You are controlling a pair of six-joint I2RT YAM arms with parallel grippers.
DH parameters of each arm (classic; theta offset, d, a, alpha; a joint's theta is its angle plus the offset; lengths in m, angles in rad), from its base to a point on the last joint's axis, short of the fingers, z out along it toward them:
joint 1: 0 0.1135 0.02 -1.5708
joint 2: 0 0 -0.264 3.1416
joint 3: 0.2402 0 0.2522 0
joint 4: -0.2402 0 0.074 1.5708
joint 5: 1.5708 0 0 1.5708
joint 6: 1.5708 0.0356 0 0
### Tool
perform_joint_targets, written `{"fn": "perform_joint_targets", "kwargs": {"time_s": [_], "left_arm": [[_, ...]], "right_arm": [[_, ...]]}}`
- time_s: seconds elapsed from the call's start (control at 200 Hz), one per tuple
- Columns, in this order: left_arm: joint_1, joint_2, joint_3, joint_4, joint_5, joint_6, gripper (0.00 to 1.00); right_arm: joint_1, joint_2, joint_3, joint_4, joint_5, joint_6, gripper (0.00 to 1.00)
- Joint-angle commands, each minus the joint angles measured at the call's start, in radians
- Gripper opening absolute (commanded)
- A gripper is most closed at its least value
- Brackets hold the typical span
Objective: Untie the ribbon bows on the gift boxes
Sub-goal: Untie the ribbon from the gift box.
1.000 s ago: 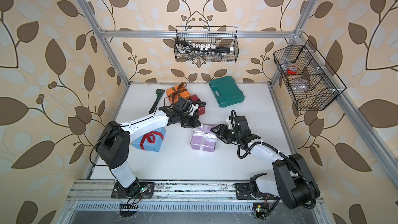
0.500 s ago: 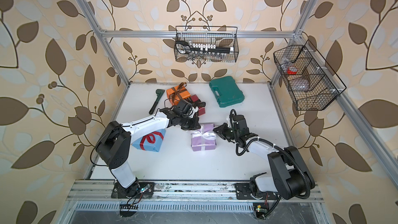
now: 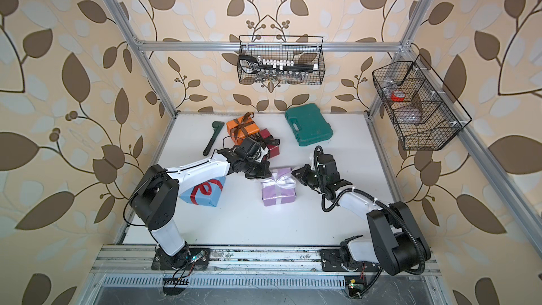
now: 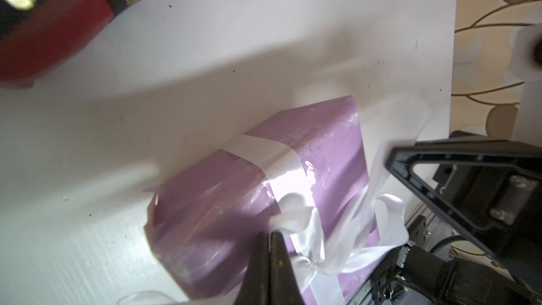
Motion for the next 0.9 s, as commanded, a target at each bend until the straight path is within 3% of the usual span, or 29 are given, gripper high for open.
{"fn": "perform_joint_targets", "kwargs": {"time_s": [0.0, 0.185, 0.59, 0.895], "left_arm": [[-0.002, -0.075, -0.015, -0.015, -0.055, -0.003, 0.00], [0.022, -0.139, -0.065, -0.047, -0.135, 0.012, 0.00], [0.164, -0.233, -0.183, -0.071, -0.138, 0.028, 0.00], [0.245, -0.270, -0.229, -0.111, -0.170, 0.054, 0.00]], "right_arm": [[-0.012, -0.035, 0.044, -0.028, 0.047, -0.046, 0.00], [-0.086, -0.057, 0.039, -0.068, 0.067, -0.107, 0.00], [-0.250, -0.067, 0.044, -0.141, 0.053, -0.199, 0.00], [-0.446, -0.107, 0.050, -0.221, 0.025, -0.278, 0.00]]}}
